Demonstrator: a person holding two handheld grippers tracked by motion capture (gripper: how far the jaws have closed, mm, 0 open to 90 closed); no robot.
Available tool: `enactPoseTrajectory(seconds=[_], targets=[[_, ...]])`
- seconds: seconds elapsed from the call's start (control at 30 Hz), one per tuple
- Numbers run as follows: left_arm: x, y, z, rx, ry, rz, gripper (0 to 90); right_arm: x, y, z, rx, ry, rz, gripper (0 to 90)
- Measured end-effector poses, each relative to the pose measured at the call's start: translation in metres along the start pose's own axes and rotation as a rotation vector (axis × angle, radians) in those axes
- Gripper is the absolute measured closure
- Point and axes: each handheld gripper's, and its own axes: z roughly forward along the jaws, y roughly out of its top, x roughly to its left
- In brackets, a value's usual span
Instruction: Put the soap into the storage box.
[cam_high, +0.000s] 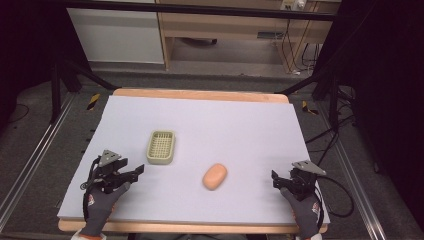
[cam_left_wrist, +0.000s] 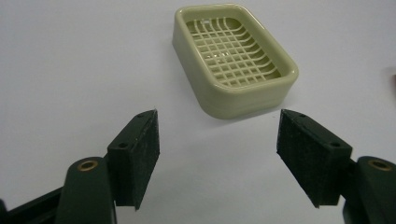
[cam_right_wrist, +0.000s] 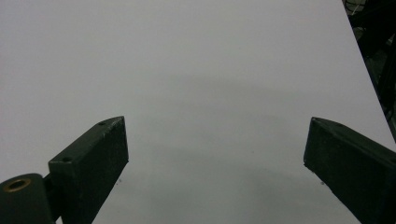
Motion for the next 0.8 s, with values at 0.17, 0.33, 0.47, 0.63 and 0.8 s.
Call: enactPoseTrajectory(seconds=[0.17, 0.33, 0.47, 0.63, 0.8], targets=[[-0.007, 0.001, 0.003, 0.016, -0.022, 0.019, 28.7, 0.001, 0.0, 0.0, -0.003, -0.001, -0.002, 6.7], [-0.014, 0.002, 0.004, 0.012, -0.03, 0.026, 28.6, 0.002, 0.0, 0.0, -0.004, -0.002, -0.004, 6.7], [-0.018, 0.003, 0.004, 0.008, -0.033, 0.028, 28.6, 0.003, 0.0, 0.0, -0.006, 0.001, 0.001, 6.7], [-0.022, 0.004, 0.005, 0.006, -0.042, 0.033, 28.3, 0.004, 0.0, 0.0, -0.005, 0.007, -0.004, 6.7], [-0.026, 0.006, 0.006, 0.0, -0.049, 0.032, 28.2, 0.005, 0.0, 0.0, -0.006, 0.007, -0.006, 6.5]])
